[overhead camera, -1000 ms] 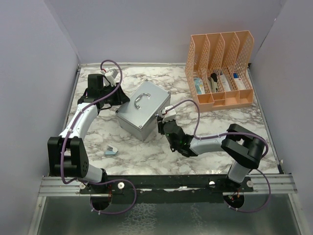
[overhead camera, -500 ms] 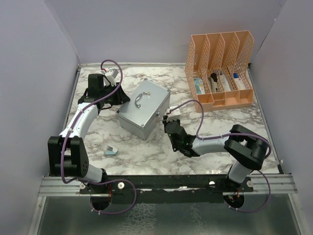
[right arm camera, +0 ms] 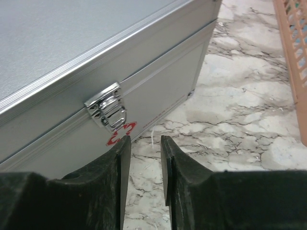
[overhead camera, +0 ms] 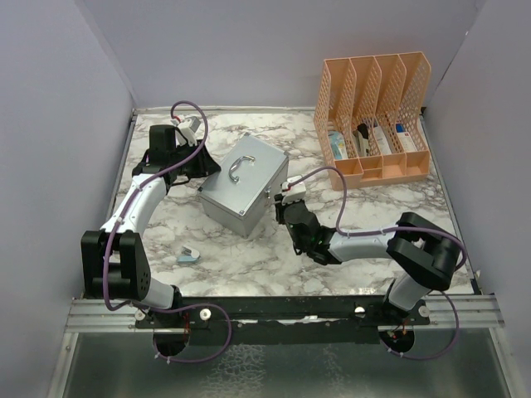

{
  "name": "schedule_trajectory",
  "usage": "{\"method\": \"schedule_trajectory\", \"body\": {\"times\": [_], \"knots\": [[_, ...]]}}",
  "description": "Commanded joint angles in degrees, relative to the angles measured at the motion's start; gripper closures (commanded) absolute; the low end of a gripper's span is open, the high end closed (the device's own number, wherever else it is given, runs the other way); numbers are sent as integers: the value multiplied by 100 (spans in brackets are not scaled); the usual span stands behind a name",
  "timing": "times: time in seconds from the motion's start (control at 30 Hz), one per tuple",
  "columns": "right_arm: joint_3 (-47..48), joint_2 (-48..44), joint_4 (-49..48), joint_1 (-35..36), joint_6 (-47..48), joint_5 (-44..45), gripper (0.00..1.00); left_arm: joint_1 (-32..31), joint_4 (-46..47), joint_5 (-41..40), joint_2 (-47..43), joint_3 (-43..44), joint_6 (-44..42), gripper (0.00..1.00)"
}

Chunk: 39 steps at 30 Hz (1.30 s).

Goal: Organize the medicine kit

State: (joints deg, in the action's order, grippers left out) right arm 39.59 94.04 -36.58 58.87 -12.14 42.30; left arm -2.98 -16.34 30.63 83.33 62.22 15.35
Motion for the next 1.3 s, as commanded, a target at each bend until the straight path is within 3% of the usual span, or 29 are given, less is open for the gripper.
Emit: {"method": "schedule_trajectory", "body": {"times": [0.0,0.33,0.63,1.27], "knots": [[-1,110,-217,1,78,-929,65,-3,-812,-230,267,-313,-172,74],[520,748,-447,-28,337,-918,59,0,-810,-251,281,-331,-173,74],[734,1064,-813,-235,586,-403,64,-3,-810,-264,290,-329,-179,75],[218,665,-1209,-448,898,-490,74,-1,-810,-234,297,-331,-190,79]]}}
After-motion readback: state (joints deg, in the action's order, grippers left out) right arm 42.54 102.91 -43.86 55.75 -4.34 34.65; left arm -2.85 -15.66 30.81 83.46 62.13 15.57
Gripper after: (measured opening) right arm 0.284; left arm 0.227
